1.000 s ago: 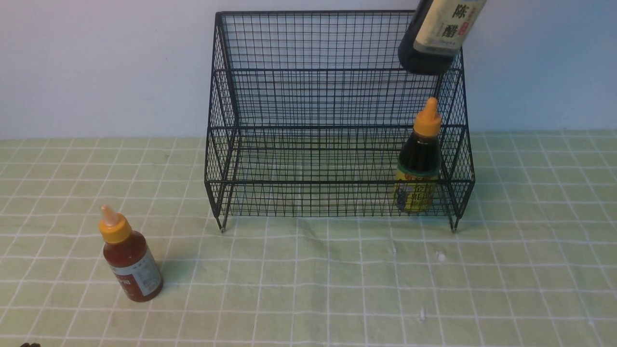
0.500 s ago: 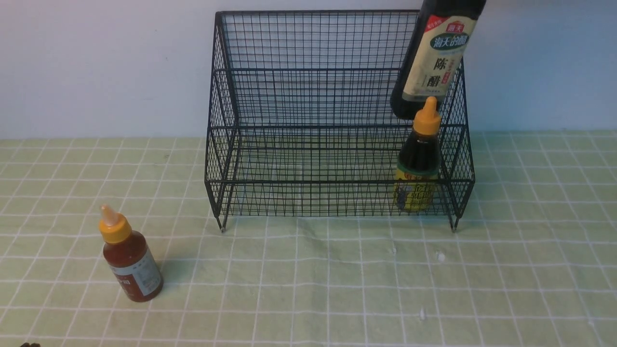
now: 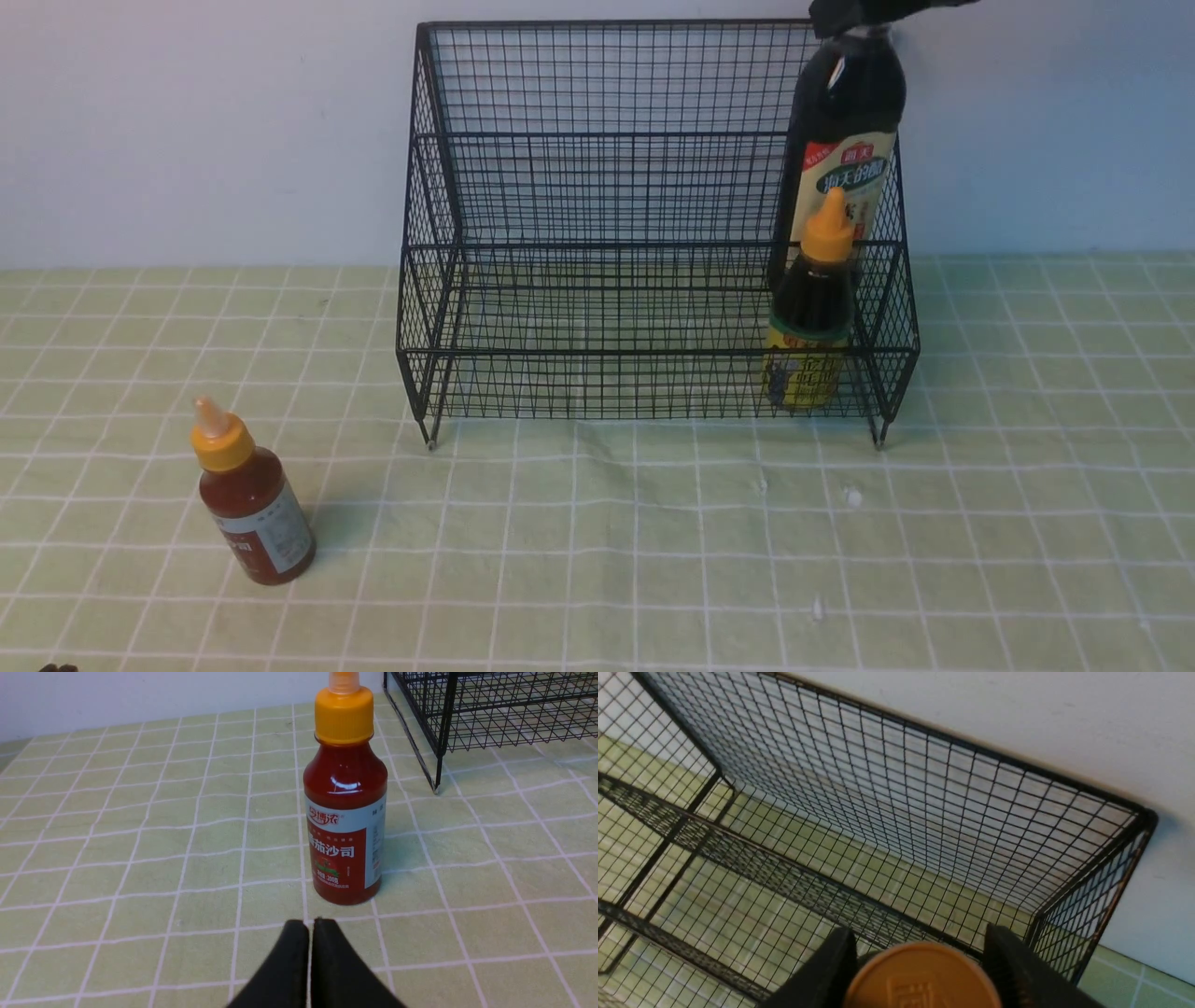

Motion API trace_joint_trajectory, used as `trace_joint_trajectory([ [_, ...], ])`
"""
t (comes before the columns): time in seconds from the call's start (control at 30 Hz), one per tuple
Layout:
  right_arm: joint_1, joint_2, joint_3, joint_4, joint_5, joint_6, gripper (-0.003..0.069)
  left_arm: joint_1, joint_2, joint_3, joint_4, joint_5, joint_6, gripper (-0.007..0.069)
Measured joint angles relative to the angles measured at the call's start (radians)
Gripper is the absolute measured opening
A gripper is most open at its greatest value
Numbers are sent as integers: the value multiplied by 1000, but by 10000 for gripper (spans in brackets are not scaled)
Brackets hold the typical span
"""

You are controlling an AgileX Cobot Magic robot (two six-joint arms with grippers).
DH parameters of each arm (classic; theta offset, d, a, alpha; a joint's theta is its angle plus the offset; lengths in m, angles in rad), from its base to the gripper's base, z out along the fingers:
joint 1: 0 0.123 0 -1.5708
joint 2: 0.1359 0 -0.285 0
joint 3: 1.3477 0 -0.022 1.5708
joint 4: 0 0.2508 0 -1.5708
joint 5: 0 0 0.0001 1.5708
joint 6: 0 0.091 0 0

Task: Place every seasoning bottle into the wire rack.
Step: Use the right arm to put the condiment bottle back on the shelf

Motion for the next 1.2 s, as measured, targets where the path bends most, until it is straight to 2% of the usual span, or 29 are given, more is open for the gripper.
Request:
trace_joint_trajectory([
  [0.2, 14, 5, 0, -18, 43, 22, 324, 0, 0, 0, 0, 0, 0, -6],
  [0.43, 14, 23, 0, -95, 73, 91, 324, 0, 0, 0, 0, 0, 0, -6],
  [0.6, 14, 48, 0, -94, 78, 107, 326, 0, 0, 0, 0, 0, 0, -6],
  [0.97, 14, 26, -2, -70, 83, 139, 470, 0, 0, 0, 0, 0, 0, -6],
  [1.2, 15, -42, -55, -133, 84, 187, 480, 0, 0, 0, 0, 0, 0, -6],
])
